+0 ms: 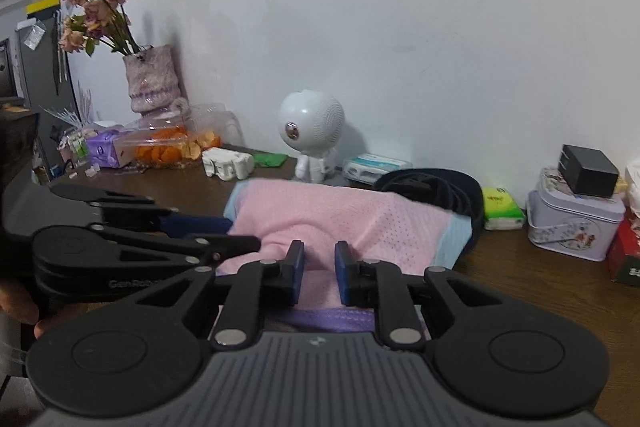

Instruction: Fold clothes

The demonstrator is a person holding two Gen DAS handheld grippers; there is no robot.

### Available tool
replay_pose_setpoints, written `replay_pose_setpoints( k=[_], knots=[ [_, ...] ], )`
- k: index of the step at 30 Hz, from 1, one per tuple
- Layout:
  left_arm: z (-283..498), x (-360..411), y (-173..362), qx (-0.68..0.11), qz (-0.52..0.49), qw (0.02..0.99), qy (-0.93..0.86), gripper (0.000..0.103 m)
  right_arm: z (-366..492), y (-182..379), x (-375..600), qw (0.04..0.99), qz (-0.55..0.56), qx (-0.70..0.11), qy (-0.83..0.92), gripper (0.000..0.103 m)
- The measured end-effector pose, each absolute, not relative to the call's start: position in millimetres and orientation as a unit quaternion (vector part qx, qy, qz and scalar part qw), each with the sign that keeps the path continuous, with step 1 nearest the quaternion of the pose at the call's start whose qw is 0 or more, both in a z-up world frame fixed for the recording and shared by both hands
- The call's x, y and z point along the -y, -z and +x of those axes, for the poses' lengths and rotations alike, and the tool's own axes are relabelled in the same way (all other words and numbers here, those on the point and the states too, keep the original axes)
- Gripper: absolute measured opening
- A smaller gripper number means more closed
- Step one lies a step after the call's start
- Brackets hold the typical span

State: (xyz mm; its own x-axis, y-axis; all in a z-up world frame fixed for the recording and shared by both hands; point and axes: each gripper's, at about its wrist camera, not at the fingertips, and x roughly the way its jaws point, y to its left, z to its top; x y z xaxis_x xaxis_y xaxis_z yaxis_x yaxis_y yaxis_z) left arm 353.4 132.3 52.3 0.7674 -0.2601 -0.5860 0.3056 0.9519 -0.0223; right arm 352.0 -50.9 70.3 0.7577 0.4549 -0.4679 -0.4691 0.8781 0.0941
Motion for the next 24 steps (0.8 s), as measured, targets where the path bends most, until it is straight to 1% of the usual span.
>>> replay_pose_setpoints(
  k=[1,2,3,6,7,9,10,11,12,13,14,15,16,18,19,20,21,22,23,24],
  knots=[
    [352,-134,-57,-0.305,0.044,0.941,0.142,0.042,351,-71,50,0.939,-0.016,-0.243,-0.244,0.017],
    [349,-135,-64,-0.294,0.045,0.946,0.125,0.045,349,-73,49,0.940,-0.018,-0.242,-0.241,0.018],
    [345,-137,-71,-0.280,0.045,0.953,0.106,0.046,349,-74,49,0.940,-0.019,-0.241,-0.239,0.018],
    [332,-137,-89,-0.220,0.000,0.970,0.099,0.046,348,-76,51,0.941,-0.021,-0.240,-0.235,0.018],
    [327,-136,-93,-0.201,-0.017,0.974,0.102,0.046,349,-77,52,0.941,-0.018,-0.241,-0.237,0.018],
    [330,-125,-87,-0.209,-0.020,0.971,0.115,0.044,350,-78,56,0.940,-0.011,-0.243,-0.240,0.018],
    [334,-120,-81,-0.224,-0.013,0.969,0.106,0.034,350,-79,58,0.939,-0.008,-0.244,-0.242,0.018],
    [339,-116,-74,-0.240,-0.005,0.966,0.093,0.027,350,-83,61,0.939,-0.006,-0.243,-0.242,0.021],
    [342,-115,-67,-0.251,-0.003,0.964,0.089,0.027,349,-88,65,0.939,-0.005,-0.243,-0.242,0.025],
    [345,-114,-61,-0.260,-0.004,0.962,0.089,0.026,347,-94,70,0.942,0.003,-0.235,-0.239,0.043],
    [344,-113,-61,-0.259,0.002,0.962,0.086,0.027,345,-99,76,0.946,0.020,-0.225,-0.233,0.057],
    [342,-112,-63,-0.257,0.009,0.963,0.084,0.027,345,-101,81,0.948,0.036,-0.221,-0.226,0.058],
    [338,-112,-69,-0.253,0.006,0.964,0.085,0.029,349,-99,82,0.947,0.039,-0.231,-0.221,0.058],
    [324,-115,-87,-0.242,-0.010,0.967,0.083,0.044,352,-93,84,0.943,0.040,-0.253,-0.214,0.055],
    [313,-118,-97,-0.234,-0.023,0.969,0.079,0.055,346,-96,90,0.943,0.054,-0.253,-0.210,0.052],
    [299,-122,-107,-0.222,-0.035,0.972,0.070,0.058,338,-101,96,0.943,0.071,-0.250,-0.207,0.052],
    [281,-124,-118,-0.210,-0.043,0.975,0.060,0.058,321,-112,105,0.946,0.088,-0.232,-0.208,0.054],
    [265,-123,-129,-0.203,-0.042,0.977,0.054,0.058,301,-124,114,0.949,0.104,-0.210,-0.211,0.060],
    [250,-122,-140,-0.198,-0.038,0.978,0.050,0.059,282,-136,124,0.951,0.121,-0.187,-0.214,0.070],
    [234,-119,-149,-0.198,-0.035,0.978,0.051,0.060,263,-146,132,0.954,0.131,-0.168,-0.212,0.074]
  ],
)
